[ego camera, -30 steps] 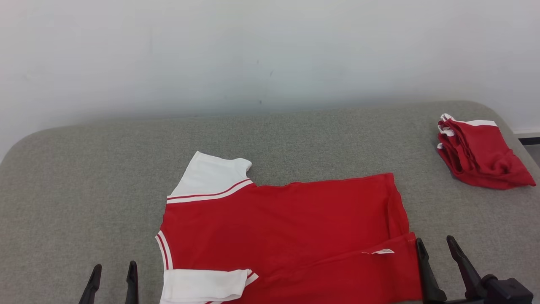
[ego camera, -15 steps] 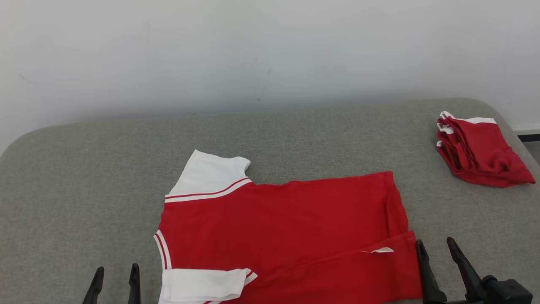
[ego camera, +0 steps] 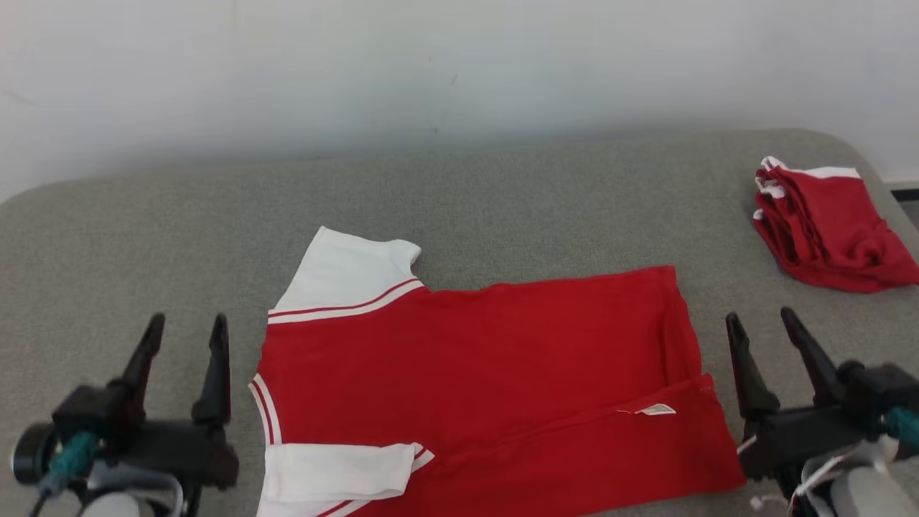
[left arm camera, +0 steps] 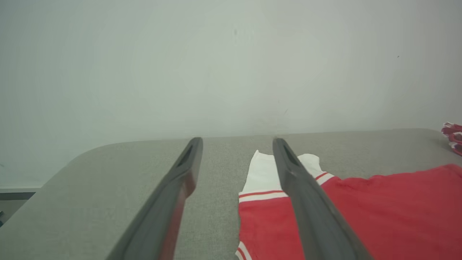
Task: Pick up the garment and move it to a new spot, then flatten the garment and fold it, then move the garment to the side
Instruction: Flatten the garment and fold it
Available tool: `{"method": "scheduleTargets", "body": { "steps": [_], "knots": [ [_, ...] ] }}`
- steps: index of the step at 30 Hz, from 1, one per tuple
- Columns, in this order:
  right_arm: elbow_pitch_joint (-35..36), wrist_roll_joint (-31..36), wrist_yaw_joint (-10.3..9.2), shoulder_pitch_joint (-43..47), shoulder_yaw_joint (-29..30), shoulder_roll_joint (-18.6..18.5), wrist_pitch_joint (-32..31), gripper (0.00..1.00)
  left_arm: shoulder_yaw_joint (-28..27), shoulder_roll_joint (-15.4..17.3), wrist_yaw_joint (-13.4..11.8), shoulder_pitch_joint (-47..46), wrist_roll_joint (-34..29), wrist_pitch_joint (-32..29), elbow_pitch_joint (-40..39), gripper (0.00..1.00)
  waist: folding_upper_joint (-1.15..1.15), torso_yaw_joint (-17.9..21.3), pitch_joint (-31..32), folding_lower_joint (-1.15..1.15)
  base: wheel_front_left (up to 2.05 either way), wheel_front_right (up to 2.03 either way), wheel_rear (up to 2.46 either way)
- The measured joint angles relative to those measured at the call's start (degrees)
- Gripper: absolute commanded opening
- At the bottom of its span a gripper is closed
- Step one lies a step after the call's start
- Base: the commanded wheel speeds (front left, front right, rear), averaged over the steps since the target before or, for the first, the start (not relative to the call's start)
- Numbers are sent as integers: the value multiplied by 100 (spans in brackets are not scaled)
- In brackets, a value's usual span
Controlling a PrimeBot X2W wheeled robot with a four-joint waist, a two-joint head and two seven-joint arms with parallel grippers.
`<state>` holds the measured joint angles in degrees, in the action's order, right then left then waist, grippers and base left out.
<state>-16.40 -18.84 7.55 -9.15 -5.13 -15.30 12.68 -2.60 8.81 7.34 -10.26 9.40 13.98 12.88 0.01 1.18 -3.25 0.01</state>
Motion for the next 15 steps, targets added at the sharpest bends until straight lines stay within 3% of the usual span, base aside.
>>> {"method": "scheduleTargets", "body": {
  "steps": [8,15],
  "knots": [
    [-714,-447,0,-1672,-393,-390,-658,100,671,806,16,-1953,472,-722,578,100,0,118,-728,1,0,0,0],
    [-1365,-706,0,-2760,-1035,-487,-1082,100,1400,1374,16,-3236,1144,-1366,1256,100,1,287,-1417,1,0,0,0]
  ]
}}
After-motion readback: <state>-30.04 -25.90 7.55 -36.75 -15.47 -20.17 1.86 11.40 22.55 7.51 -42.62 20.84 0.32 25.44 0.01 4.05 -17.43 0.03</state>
